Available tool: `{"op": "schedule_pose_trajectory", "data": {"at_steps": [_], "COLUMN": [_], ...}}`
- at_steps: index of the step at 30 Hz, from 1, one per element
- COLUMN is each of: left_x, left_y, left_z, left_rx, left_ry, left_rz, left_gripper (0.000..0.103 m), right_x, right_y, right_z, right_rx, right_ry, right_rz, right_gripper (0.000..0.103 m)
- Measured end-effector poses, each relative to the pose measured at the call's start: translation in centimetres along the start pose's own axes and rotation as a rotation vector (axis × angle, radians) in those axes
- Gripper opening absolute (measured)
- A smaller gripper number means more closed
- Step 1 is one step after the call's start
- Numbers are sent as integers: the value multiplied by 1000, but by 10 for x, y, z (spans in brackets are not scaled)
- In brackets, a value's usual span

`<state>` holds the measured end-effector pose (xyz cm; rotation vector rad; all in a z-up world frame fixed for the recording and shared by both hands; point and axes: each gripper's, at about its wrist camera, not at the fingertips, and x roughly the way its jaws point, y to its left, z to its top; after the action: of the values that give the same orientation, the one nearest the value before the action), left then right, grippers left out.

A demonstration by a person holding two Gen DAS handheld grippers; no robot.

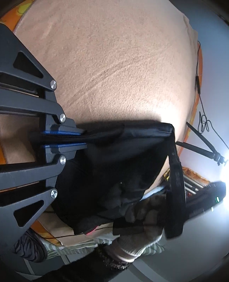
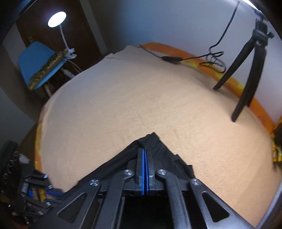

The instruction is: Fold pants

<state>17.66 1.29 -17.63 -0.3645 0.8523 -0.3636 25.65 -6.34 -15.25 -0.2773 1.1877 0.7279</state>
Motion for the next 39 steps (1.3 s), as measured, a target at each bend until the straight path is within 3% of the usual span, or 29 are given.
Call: {"op": "schedule_pose_trajectory", "data": {"at_steps": [4, 7, 9, 11, 13, 16, 22, 24, 26, 29, 32, 39], "left_x": [-4, -1, -3, -4, -4, 0, -7, -9, -10, -11, -12, -12], "left_y": [0, 11, 13, 14, 16, 10, 3, 1, 1, 0, -3, -8], "left_z": [-4, -3, -2, -2, -2, -4, -5, -4, -4, -3, -1, -1], "left_rx": [14, -47, -64, -60, -58, -70, -66, -67, -66, -65, -61, -45], "left_ry": [-3, 18, 18, 15, 16, 14, -12, -20, -24, -31, -37, -45], "left_rz": [5, -28, -39, -35, -29, -29, -49, -57, -61, -66, -71, -67], "left_gripper": [5, 5, 6, 6, 6, 6, 6, 6, 6, 6, 6, 6], "right_x": [10, 12, 6, -4, -17, -28, -17, -9, 0, 16, 17, 15], "right_y": [-7, -9, -14, -21, -25, -21, 1, 4, 2, -9, -10, 33], "right_z": [-3, -3, -2, -1, -1, -3, -6, -5, -2, 0, 1, 12], "right_rx": [34, 63, 100, 138, 178, 224, 280, 293, 292, 332, 369, 289], "right_ry": [21, 20, 4, -28, -56, -56, 67, 87, 102, 137, 154, 218], "right_rz": [-11, 8, 11, -1, -19, -5, -9, -55, -129, -186, -188, -175], "right_gripper": [0, 0, 7, 26, 27, 41, 41, 43, 53, 55, 57, 56]}}
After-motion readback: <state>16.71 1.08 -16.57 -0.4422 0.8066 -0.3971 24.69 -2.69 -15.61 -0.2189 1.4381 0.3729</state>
